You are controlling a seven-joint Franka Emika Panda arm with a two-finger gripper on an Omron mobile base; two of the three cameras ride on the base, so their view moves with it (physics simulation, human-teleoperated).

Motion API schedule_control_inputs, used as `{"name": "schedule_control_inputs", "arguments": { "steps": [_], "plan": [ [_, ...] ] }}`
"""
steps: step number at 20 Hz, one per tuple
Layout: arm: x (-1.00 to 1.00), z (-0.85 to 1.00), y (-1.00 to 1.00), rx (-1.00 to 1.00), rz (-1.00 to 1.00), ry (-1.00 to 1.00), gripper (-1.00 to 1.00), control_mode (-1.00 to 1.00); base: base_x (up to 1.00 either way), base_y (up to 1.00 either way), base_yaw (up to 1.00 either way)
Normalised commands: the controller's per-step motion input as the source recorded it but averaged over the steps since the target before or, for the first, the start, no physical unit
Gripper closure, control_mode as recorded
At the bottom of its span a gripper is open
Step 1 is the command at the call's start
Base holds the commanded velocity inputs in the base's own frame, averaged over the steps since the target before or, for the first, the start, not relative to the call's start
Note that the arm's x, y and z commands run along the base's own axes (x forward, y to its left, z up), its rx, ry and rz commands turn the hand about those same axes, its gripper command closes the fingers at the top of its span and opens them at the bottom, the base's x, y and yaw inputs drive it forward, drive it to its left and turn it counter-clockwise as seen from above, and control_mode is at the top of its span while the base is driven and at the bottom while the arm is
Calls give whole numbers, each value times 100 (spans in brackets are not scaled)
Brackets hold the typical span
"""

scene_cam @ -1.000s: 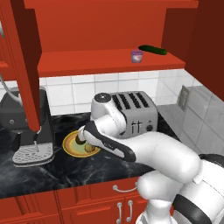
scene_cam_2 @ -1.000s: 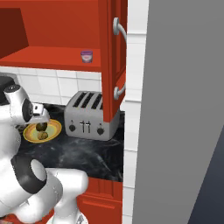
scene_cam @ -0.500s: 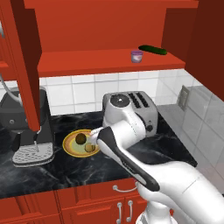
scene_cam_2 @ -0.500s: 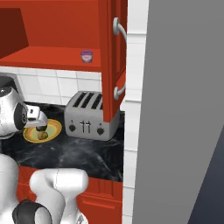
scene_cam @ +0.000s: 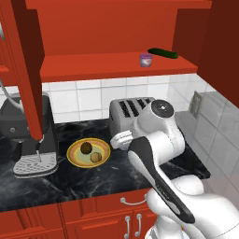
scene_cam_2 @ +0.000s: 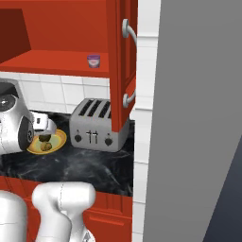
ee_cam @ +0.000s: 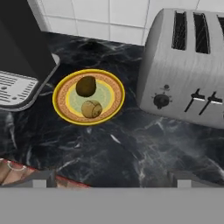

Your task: Pick the avocado and bread from the counter and place them on the plate. Then pick the jam from the cabinet and place it next to the plate. Lastly close the cabinet door.

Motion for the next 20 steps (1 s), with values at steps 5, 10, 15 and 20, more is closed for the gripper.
{"name": "schedule_control_inputs", "arguments": {
  "steps": [5, 10, 15, 20],
  "plan": [
    [-6, 73, -30, 9, -7, -2, -100, -100, 0, 0, 0],
    [-1, 66, -24, 6, -11, 0, -100, -100, 0, 0, 0],
    [0, 54, -19, 3, -13, 0, -100, -100, 0, 0, 0],
    [0, 45, -21, 1, -13, 0, -100, -100, 0, 0, 0]
  ]
}}
